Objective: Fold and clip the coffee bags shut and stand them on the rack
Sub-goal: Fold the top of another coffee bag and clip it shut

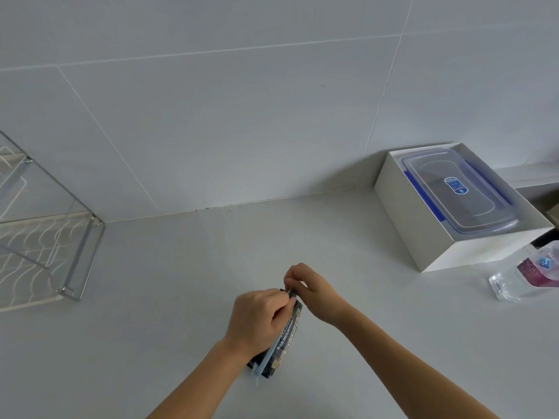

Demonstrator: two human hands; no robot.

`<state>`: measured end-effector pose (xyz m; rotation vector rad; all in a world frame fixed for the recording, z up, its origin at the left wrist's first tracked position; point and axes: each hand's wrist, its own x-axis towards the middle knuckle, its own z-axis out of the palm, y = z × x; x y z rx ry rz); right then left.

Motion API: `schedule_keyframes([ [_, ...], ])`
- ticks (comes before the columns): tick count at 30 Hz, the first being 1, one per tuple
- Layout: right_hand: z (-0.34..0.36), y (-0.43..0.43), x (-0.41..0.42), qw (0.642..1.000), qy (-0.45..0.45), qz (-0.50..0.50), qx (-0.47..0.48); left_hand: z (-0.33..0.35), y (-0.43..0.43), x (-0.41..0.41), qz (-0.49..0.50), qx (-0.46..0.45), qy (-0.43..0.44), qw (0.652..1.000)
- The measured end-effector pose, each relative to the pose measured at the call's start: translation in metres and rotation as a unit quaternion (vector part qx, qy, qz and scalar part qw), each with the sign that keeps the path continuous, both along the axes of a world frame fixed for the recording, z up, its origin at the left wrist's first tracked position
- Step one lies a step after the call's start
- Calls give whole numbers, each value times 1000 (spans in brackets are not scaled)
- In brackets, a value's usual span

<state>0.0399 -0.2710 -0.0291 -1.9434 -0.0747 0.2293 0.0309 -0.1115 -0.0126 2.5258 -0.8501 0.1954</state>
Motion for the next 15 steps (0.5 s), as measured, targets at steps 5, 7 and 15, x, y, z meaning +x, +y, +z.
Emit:
schedule_keyframes([
  [5,-9,5,-2,999,21,12,-25,1,5,4,-8,29,31,999],
  [7,-10,7,-1,999,39,2,-3,6,10,11,4,66,41,997],
  [15,-6,34,-4,997,74,-29,15,7,8,0,143,70,87,983],
])
